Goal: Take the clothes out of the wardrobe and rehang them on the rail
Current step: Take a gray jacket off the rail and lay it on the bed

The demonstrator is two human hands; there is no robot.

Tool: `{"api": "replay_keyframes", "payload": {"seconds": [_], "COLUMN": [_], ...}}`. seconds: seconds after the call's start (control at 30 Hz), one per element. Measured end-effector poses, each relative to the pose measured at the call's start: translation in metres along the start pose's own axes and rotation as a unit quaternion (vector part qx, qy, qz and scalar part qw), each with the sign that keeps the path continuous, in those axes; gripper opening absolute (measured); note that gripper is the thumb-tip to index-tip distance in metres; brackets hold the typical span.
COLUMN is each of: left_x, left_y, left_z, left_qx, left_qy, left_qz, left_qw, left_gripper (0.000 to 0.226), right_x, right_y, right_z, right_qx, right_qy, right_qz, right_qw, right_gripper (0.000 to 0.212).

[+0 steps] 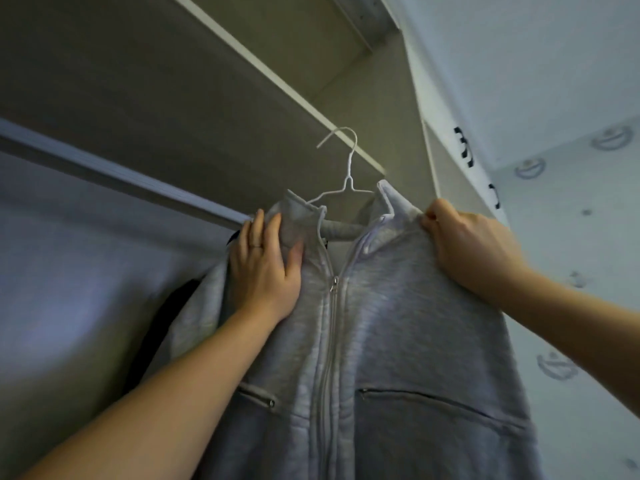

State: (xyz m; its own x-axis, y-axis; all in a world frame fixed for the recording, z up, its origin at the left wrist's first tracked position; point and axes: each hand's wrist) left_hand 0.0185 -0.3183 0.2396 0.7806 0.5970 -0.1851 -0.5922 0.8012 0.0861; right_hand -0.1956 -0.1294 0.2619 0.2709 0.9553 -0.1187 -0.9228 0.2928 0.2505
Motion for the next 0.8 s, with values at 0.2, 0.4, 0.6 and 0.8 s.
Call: {"api": "replay_keyframes", "payload": {"seconds": [0.2,0.4,0.6,0.8], "left_x": [-0.019,-0.05,-0.079,-0.114], "left_y": [0.096,0.23,0.376,0.508], "left_z": [-0.015,-0.047,-0.091,-0.17], "left_qx": [-0.042,-0.011,-0.002,0.002], "left_qy": [-0.006,-0.016,-0.045,-0.107], "left_qz": [-0.064,-0.186,-0.351,-0.468], "left_qw": [0.997,0.982,0.935,0.877], "left_gripper": [0.055,0.043,0.03,0.034], "right_x": [0.077,0.184,0.298,0.389], "right_y": [0.083,0.176,0.268,0.345], "right_z": [-0.033,-0.068,-0.116,-0.188], "right_qx": [0.003,0.023,0.021,-0.025], "right_qy": [0.002,-0.031,-0.096,-0.157], "right_qz": [-0.073,-0.145,-0.204,-0.24], "right_qw": [0.997,0.989,0.974,0.958], "right_gripper": [0.025,0.021,0.022,0.025]}}
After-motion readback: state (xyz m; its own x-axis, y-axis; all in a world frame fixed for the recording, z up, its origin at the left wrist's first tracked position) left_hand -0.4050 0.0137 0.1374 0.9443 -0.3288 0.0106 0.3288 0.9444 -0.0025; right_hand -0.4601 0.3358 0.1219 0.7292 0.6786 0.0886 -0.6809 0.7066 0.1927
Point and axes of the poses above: each hand's wrist, its own z-axis towards the middle knuckle, its own x-axis out of the back of the hand, y = z × x, and after that the axes turned 5 degrees about y, right-handed
